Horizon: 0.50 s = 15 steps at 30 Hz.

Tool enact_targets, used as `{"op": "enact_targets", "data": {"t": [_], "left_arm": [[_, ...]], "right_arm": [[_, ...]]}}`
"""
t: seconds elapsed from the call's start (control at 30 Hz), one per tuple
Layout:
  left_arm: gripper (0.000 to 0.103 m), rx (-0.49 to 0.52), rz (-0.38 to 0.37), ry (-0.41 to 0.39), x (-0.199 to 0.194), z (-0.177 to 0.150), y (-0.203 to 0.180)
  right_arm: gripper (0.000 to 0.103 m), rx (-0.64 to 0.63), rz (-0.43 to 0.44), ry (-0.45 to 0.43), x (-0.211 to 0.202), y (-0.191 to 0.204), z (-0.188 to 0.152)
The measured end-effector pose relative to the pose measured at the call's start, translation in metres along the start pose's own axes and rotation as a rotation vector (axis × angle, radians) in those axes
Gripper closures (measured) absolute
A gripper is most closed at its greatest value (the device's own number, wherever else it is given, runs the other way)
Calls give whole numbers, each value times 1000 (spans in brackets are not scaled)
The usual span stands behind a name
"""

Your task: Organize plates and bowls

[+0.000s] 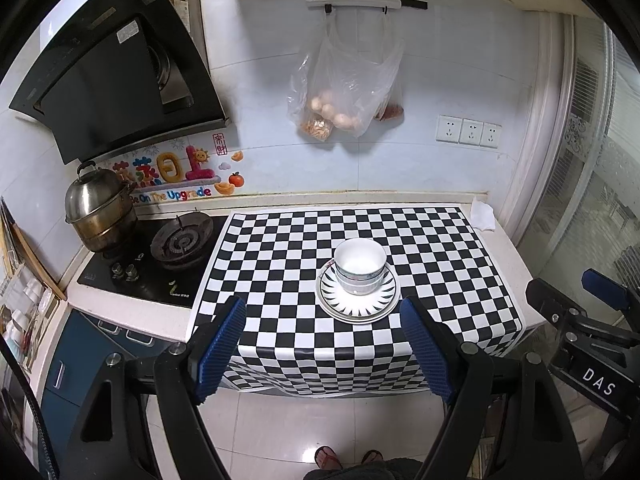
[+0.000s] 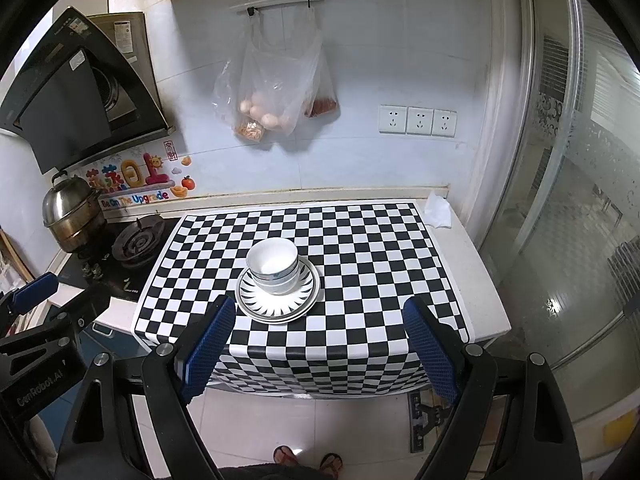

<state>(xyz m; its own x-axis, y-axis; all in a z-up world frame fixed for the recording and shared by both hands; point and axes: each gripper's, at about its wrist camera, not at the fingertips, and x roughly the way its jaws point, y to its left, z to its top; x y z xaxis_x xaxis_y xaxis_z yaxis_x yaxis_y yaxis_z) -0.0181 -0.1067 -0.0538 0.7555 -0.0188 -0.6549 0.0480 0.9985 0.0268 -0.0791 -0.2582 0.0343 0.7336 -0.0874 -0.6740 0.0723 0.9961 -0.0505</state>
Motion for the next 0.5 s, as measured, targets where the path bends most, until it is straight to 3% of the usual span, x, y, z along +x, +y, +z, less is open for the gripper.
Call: {"op": "enact_targets", "data": {"t": [0.5], "left_arm": [[25, 11, 16, -22, -5, -3, 10]], "right_arm": [[15, -4, 3, -4, -1, 3, 0]]}}
